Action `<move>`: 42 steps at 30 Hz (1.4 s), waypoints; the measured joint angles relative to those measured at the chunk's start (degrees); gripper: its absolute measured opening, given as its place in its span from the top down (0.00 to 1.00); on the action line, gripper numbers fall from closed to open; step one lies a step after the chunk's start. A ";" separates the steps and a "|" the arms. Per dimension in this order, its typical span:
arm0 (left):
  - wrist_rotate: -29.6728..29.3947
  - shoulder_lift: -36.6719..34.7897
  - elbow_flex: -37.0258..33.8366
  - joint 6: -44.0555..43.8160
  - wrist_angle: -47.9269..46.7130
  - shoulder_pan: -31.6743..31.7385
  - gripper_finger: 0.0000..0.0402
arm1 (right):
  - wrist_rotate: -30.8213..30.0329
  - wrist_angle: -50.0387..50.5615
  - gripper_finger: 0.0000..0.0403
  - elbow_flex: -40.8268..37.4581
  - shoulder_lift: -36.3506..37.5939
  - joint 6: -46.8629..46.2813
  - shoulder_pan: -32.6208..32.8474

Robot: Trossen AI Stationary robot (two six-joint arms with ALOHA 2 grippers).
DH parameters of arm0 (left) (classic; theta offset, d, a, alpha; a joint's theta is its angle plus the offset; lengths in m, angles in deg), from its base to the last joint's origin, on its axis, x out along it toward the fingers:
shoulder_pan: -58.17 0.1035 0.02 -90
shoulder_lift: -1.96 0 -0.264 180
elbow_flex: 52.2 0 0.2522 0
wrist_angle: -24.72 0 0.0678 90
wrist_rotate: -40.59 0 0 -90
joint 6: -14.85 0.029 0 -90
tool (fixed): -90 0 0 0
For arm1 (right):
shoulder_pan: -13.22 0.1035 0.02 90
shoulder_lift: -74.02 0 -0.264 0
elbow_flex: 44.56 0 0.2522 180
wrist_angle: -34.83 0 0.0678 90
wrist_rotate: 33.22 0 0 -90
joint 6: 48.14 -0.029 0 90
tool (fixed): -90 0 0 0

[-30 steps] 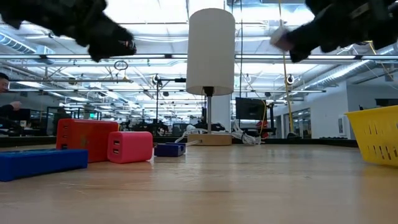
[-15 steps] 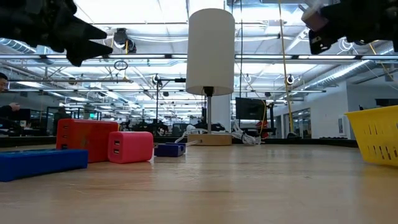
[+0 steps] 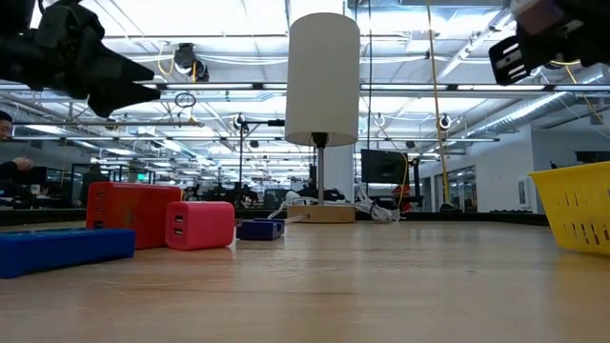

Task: Pick & Place Office items
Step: Put the violet charger adapter into the bottom yellow bin

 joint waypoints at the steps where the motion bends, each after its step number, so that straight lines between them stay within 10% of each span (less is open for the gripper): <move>1: -0.65 -0.11 0.01 0.00 -0.24 0.01 0.33 | 1.23 -0.12 0.70 -0.50 -0.01 -0.62 0.10; 10: -2.83 0.59 -0.01 4.61 -0.47 0.00 0.33 | 1.88 -5.50 0.70 -7.05 -1.81 -8.61 4.10; 29: -2.81 0.59 -0.01 5.97 -0.48 0.00 0.33 | -28.93 -24.58 0.70 -8.67 -17.77 -9.04 36.99; 42: -2.76 0.59 -0.01 5.97 -0.48 0.00 0.33 | -31.38 -49.92 0.70 -8.63 -31.38 -2.48 48.99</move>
